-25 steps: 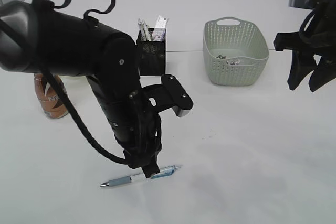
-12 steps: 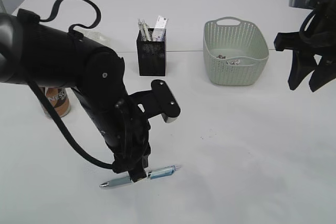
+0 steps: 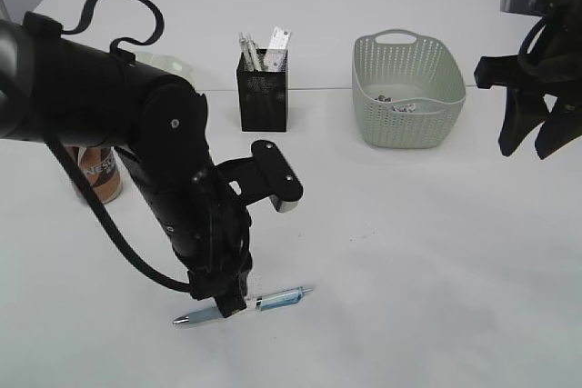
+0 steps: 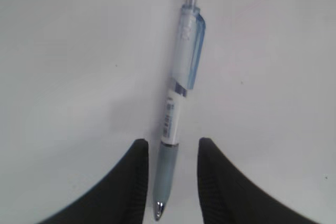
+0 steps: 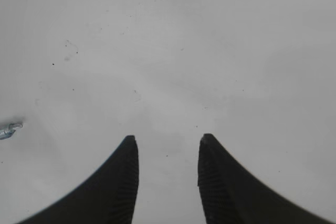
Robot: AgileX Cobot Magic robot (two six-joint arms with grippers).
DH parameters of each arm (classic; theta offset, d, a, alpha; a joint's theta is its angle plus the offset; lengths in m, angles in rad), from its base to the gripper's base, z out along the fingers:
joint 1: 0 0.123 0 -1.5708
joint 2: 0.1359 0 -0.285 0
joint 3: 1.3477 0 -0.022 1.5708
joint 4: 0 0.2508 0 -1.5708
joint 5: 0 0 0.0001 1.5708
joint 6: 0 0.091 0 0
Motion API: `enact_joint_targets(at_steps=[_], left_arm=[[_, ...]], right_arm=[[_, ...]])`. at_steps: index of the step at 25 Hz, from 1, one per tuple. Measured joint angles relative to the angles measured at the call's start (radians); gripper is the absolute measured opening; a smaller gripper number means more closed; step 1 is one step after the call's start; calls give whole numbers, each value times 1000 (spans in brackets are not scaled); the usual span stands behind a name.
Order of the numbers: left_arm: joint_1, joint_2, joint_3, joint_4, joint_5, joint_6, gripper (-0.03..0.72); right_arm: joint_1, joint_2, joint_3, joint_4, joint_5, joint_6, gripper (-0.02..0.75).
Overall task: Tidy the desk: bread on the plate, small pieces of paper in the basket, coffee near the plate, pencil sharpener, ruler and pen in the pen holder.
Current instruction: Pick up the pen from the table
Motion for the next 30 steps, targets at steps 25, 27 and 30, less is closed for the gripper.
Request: enact_joint_targets(at_steps=[25,27,30], left_arm=[[0,38,0,-37,54,0,239],[0,38,0,-37,54,0,239],[0,57,-19,-37,54,0,239]], right_arm=[[0,0,0,-2,0,0,283],[0,0,0,-2,0,0,283],[0,0,0,-4,0,0,283]])
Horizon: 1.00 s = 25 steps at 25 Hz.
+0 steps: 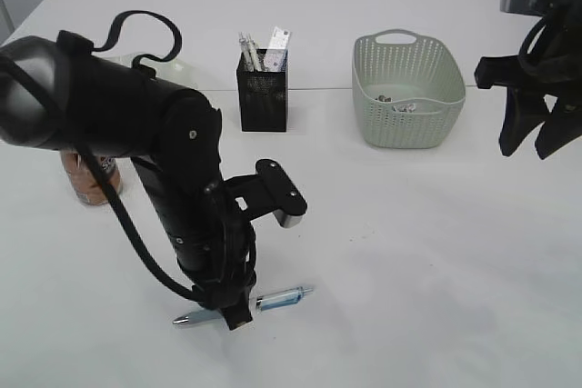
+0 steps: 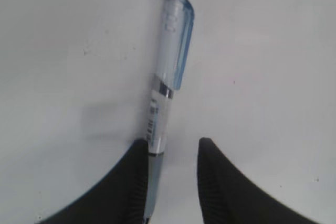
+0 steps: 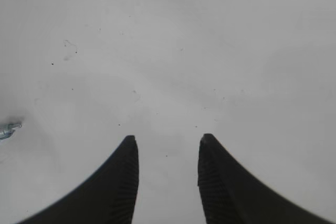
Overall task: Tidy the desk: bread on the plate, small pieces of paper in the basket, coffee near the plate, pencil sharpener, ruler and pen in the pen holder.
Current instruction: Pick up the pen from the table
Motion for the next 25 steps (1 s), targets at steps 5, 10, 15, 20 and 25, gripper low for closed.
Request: enact_joint_targets(at_steps=[5,10,15,20,25], left_arm=[[0,34,-68,0,7,0,239],[0,60,-83,-3,35,2,238],[0,71,-83,-22,46,13,237],[0,71,-83,-37,46,34,237],[0,73,-83,-40,46,39,237]], right_arm=[[0,0,0,0,0,0,283],[0,0,0,0,0,0,283],[0,0,0,0,0,0,283],[0,0,0,0,0,0,283],[0,0,0,0,0,0,283]])
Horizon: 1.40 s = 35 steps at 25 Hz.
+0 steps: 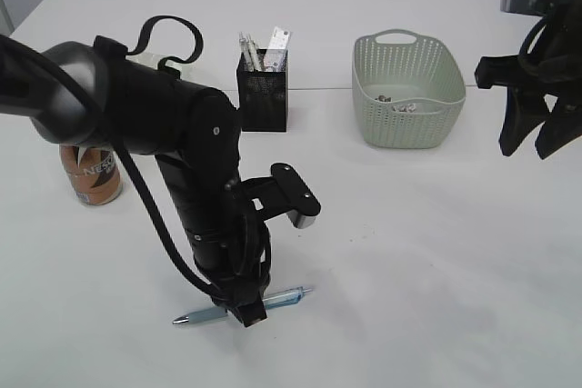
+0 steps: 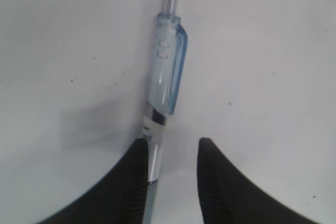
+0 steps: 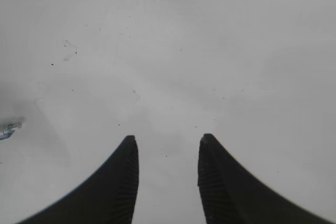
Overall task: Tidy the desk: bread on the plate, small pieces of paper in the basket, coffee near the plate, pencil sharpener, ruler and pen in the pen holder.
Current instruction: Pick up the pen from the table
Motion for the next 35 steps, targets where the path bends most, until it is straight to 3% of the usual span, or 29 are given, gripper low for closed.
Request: enact_joint_targets(at_steps=[24,35], left_arm=[[0,25,0,-2,-16,2,237],[0,25,0,100,-14,7,237]], right_arm=[[0,0,0,0,2,0,283],[0,0,0,0,2,0,283]])
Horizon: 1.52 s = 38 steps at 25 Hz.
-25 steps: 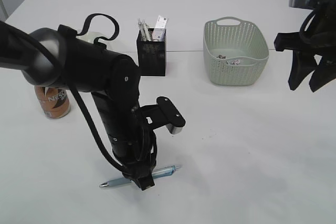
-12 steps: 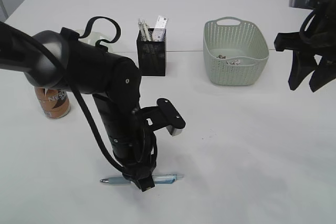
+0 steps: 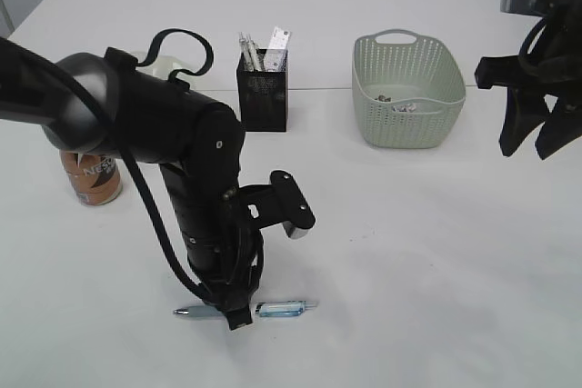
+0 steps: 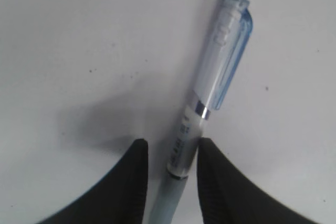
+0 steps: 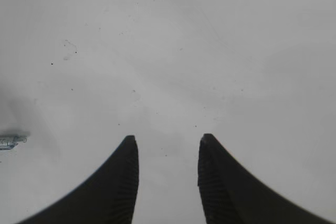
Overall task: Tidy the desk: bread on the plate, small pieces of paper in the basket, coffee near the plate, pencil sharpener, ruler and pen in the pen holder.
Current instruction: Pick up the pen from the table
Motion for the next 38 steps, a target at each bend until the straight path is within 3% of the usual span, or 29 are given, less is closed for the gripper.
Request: enact_joint_targets(at_steps=[21,31,38], left_arm=[[0,7,0,-64,1,81,208],[0,15,0,-55,0,82,69],[1,15,-1,-121,-21,83,58]], right_arm=[[0,0,0,0,0,0,283],[0,0,0,0,-2,0,283],[0,0,0,0,-2,0,283]])
